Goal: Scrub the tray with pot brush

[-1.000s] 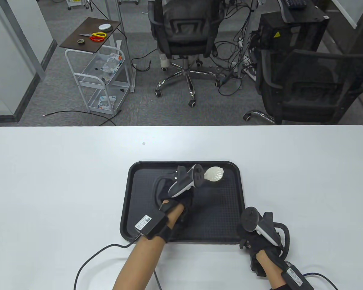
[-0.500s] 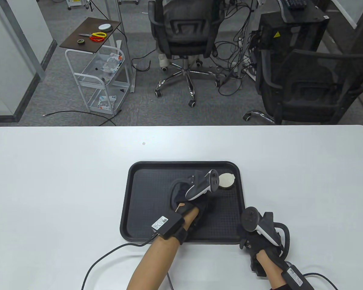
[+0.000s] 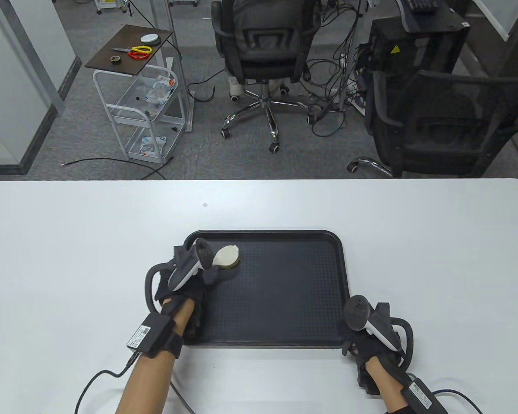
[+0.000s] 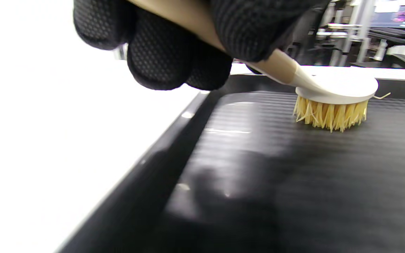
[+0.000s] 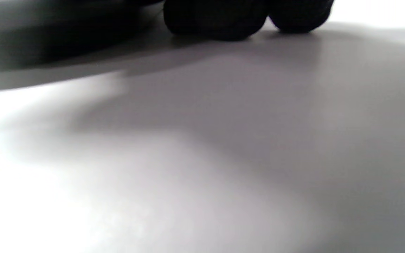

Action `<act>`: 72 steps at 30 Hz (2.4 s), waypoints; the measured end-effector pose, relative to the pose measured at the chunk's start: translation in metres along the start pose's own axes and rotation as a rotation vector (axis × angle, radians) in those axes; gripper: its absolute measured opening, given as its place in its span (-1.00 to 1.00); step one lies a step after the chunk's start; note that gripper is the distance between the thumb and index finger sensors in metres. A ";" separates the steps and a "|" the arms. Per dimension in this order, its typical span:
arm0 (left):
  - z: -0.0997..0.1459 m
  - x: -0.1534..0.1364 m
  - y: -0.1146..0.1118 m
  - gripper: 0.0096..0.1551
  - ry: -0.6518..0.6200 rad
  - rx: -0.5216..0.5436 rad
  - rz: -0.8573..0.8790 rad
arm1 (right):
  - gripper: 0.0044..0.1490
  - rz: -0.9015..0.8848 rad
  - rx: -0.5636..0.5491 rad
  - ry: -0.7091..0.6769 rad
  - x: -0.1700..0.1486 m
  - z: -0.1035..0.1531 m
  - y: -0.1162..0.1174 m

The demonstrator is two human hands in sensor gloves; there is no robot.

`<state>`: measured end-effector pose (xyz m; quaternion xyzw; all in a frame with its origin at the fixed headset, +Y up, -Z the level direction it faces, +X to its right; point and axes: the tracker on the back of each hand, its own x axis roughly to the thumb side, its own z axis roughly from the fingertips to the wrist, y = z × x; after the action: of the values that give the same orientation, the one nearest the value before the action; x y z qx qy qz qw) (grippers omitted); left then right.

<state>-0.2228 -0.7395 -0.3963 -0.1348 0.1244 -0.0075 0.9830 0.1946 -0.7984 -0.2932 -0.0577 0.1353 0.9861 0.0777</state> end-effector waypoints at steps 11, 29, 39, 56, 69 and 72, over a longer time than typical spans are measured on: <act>0.000 -0.037 0.013 -0.36 0.032 0.057 0.097 | -0.08 0.000 -0.002 0.001 0.000 0.000 0.000; 0.043 0.137 0.014 -0.35 -0.354 0.083 0.024 | -0.08 0.002 0.000 0.000 0.000 0.000 0.000; 0.063 0.194 -0.017 -0.34 -0.444 0.064 -0.091 | -0.08 0.002 0.000 -0.001 0.000 0.000 0.000; 0.039 0.087 -0.007 -0.36 -0.222 -0.003 -0.088 | -0.08 0.001 -0.002 0.000 0.000 0.000 0.000; 0.019 -0.031 0.003 -0.35 0.072 -0.008 -0.097 | -0.08 0.002 -0.003 0.003 0.000 0.000 0.000; 0.021 -0.028 0.012 -0.35 0.059 -0.008 -0.086 | -0.08 0.000 -0.003 0.003 0.000 0.000 0.000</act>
<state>-0.2453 -0.7214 -0.3725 -0.1437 0.1472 -0.0533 0.9771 0.1943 -0.7985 -0.2928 -0.0594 0.1341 0.9862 0.0772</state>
